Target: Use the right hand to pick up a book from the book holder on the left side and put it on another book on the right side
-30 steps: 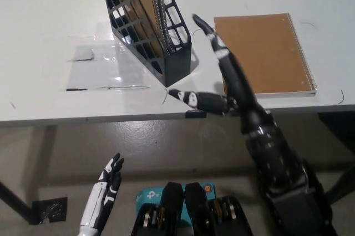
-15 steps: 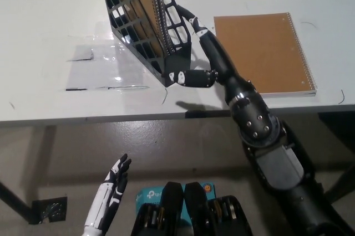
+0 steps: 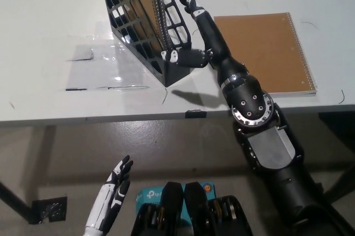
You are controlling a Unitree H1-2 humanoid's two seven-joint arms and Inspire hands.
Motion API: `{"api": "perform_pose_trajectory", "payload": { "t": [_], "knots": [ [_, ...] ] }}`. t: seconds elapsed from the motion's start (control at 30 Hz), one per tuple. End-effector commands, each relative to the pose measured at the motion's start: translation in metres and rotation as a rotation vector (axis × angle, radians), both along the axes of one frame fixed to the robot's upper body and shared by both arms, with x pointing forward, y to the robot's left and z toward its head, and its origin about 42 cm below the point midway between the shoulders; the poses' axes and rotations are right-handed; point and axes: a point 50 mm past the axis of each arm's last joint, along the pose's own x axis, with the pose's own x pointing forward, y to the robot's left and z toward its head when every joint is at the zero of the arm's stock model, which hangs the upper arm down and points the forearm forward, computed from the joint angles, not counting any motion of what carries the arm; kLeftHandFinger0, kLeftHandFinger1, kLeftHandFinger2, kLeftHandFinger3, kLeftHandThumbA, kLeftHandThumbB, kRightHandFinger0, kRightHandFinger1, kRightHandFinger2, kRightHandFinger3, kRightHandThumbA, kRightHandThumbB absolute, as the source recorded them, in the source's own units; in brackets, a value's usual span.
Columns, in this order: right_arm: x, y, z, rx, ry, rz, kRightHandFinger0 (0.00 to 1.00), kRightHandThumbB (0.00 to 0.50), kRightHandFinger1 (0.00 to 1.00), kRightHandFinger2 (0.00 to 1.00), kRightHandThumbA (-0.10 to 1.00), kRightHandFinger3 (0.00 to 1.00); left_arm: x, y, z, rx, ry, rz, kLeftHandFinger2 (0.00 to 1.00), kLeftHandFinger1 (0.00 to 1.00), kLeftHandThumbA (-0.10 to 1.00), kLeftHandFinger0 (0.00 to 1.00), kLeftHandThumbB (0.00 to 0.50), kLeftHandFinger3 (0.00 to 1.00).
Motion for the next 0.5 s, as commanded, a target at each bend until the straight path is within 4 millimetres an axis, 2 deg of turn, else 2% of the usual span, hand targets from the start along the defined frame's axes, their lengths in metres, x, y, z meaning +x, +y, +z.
{"api": "perform_pose_trajectory", "payload": {
  "t": [0.0, 0.07, 0.13, 0.17, 0.23, 0.33, 0.47],
  "knots": [
    [0.001, 0.017, 0.051, 0.130, -0.057, 0.106, 1.00, 0.332, 1.00, 1.00, 1.00, 1.00, 0.002, 0.002, 0.006, 0.021, -0.048, -0.029, 1.00, 1.00, 1.00, 1.00, 0.259, 1.00],
    [0.001, 0.020, 0.055, 0.143, -0.061, 0.123, 1.00, 0.296, 1.00, 1.00, 1.00, 1.00, 0.002, 0.002, 0.007, 0.025, -0.045, -0.029, 1.00, 1.00, 1.00, 1.00, 0.251, 1.00],
    [0.000, 0.022, 0.056, 0.164, -0.049, 0.140, 1.00, 0.301, 1.00, 1.00, 1.00, 1.00, 0.001, 0.002, 0.006, 0.028, -0.042, -0.028, 1.00, 1.00, 1.00, 0.99, 0.251, 1.00],
    [0.000, 0.024, 0.059, 0.168, -0.044, 0.146, 1.00, 0.329, 1.00, 1.00, 1.00, 1.00, 0.002, 0.001, 0.006, 0.035, -0.040, -0.028, 1.00, 1.00, 1.00, 1.00, 0.264, 1.00],
    [0.002, 0.026, 0.062, 0.168, -0.039, 0.147, 1.00, 0.337, 1.00, 1.00, 1.00, 1.00, 0.003, 0.001, 0.006, 0.051, -0.038, -0.031, 1.00, 1.00, 1.00, 1.00, 0.271, 1.00],
    [0.004, 0.029, 0.064, 0.157, -0.027, 0.147, 1.00, 0.323, 1.00, 1.00, 1.00, 1.00, 0.003, 0.001, 0.008, 0.074, -0.034, -0.041, 1.00, 1.00, 0.98, 1.00, 0.237, 1.00],
    [0.015, 0.034, 0.063, 0.138, -0.004, 0.129, 1.00, 0.317, 1.00, 1.00, 1.00, 1.00, 0.001, 0.001, 0.008, 0.092, -0.036, -0.039, 1.00, 1.00, 0.97, 1.00, 0.227, 1.00]
  ]
}}
